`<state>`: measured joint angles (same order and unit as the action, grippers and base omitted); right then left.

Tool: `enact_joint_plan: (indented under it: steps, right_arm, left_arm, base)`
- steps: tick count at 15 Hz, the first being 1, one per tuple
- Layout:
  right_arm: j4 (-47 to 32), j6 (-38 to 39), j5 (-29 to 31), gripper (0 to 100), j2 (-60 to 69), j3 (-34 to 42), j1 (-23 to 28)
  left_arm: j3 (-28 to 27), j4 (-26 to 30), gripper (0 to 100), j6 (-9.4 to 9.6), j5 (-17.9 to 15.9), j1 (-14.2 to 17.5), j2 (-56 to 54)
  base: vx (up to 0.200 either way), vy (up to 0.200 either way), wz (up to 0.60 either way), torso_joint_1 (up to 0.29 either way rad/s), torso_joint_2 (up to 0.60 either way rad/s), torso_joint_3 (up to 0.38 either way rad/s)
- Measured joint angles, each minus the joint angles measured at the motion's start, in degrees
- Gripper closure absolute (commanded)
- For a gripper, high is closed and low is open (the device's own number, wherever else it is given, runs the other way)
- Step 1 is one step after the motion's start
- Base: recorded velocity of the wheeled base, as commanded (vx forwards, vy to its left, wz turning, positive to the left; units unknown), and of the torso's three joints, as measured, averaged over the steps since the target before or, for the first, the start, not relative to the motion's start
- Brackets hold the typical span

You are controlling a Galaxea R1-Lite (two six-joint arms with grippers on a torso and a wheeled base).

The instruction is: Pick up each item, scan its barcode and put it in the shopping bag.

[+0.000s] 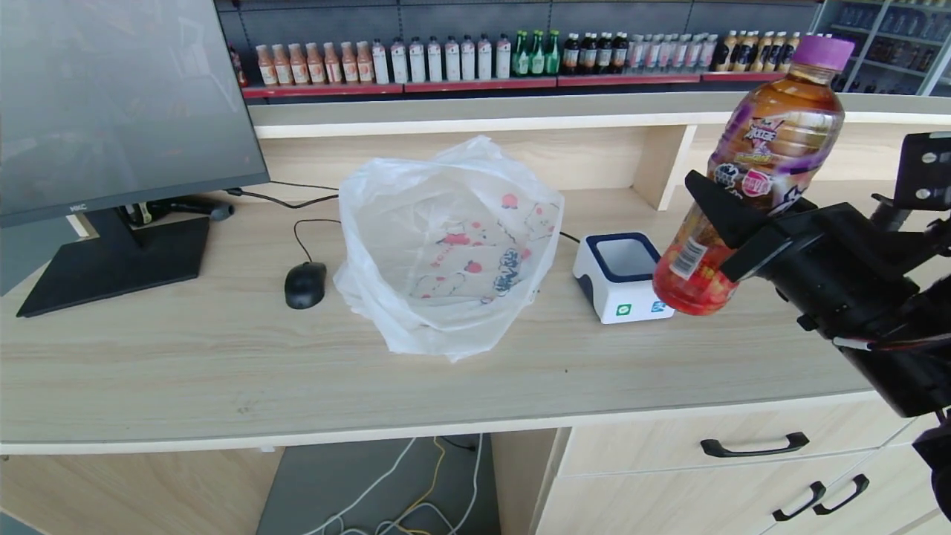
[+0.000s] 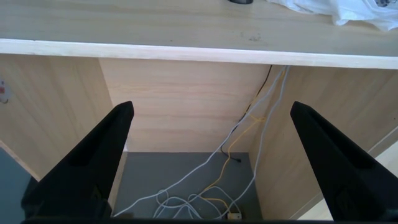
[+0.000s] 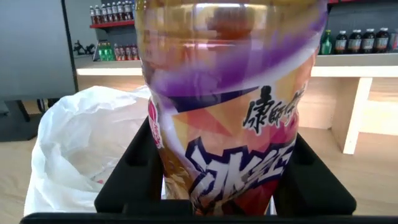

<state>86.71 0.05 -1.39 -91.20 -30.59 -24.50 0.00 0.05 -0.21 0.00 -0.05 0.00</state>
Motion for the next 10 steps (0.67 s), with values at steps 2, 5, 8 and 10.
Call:
enact_joint_plan:
  steps: [2, 5, 8, 10]
  right_arm:
    - [0.29, 0.57, -0.38, 100, -0.17, 0.68, -0.11]
    - [0.51, -2.54, -2.55, 100, -0.56, -0.87, -0.18]
    - [0.51, -3.08, -2.99, 100, -1.72, -2.9, -0.24]
    - [0.49, -3.13, -2.93, 100, -2.79, -4.72, -0.22]
  left_arm:
    - [0.0, -0.05, 0, 0.0, 0.0, 0.02, 0.0]
    - [0.0, -0.02, 0, 0.02, 0.0, 0.05, 0.0]
    - [0.0, -0.05, 0, -0.11, 0.0, 0.05, 0.0]
    - [0.0, -0.05, 0, -0.01, 0.0, 0.05, 0.0]
  base:
    - [0.0, 0.2, 0.0, 0.007, 0.0, 0.0]
    - [0.0, 0.2, 0.0, 0.005, 0.0, 0.005]
    - [0.0, 0.2, 0.0, 0.004, 0.0, 0.002]
    - [0.0, 0.1, 0.0, 0.011, 0.0, -0.001]
